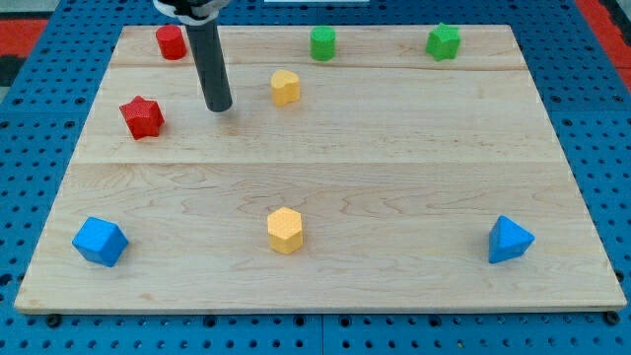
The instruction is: Move red star diagonally to the yellow heart
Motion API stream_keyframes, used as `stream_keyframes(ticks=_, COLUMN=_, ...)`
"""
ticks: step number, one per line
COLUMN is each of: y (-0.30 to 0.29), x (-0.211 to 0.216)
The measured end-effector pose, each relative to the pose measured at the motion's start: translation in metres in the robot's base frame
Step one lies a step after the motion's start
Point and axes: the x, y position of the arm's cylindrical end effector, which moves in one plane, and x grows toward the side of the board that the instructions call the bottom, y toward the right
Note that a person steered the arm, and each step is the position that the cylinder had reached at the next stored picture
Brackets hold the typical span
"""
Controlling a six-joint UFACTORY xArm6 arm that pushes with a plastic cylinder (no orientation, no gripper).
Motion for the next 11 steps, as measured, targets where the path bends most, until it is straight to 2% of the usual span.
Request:
stream_keyframes(ticks=1, y=0.058, x=-0.029)
stream_keyframes(ticks=2, y=0.083, x=-0.016)
stream_keyframes(ticks=3, y=0.069, x=-0.010)
stream_keyframes(ticks=4, y=0.007, x=0.027)
stream_keyframes(ticks=5, y=-0.025, x=0.080)
stream_keyframes(ticks=6, y=-0.127, x=0.085)
stream_keyframes(ticks=7, y=-0.184, x=0.056)
stream_keyframes(ticks=8, y=-0.134, x=0.030)
stream_keyframes(ticks=10, y=-0.039, x=0.050)
stream_keyframes(ticks=11, y=-0.042, x=0.060)
